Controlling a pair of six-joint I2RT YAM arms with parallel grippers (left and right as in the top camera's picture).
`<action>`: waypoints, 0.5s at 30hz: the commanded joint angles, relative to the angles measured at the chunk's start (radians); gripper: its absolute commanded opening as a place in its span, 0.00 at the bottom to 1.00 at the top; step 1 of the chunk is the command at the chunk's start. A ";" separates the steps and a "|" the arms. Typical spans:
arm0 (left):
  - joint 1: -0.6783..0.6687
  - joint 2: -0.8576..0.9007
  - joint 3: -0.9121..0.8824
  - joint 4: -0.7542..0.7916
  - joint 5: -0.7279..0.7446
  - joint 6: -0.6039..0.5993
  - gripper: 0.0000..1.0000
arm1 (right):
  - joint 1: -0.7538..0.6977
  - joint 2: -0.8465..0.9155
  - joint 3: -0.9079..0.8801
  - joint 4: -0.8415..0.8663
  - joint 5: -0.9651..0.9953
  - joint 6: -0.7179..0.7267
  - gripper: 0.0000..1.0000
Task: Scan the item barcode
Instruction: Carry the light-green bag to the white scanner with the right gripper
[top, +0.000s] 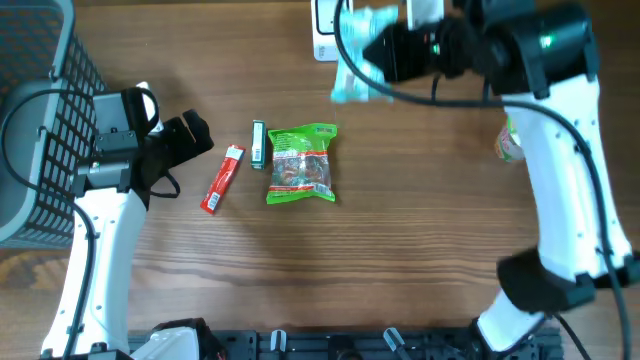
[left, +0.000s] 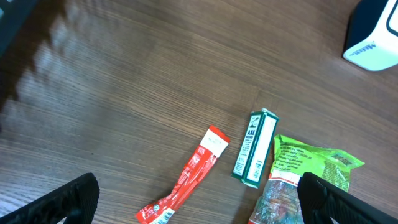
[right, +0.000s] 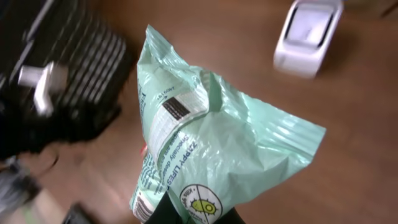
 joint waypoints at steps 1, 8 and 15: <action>-0.002 -0.002 0.011 0.002 0.008 0.002 1.00 | 0.018 0.112 0.093 0.057 0.177 -0.028 0.04; -0.002 -0.002 0.011 0.002 0.008 0.002 1.00 | 0.090 0.201 0.093 0.154 0.511 -0.103 0.04; -0.002 -0.002 0.011 0.002 0.008 0.002 1.00 | 0.169 0.328 0.092 0.297 0.892 -0.173 0.04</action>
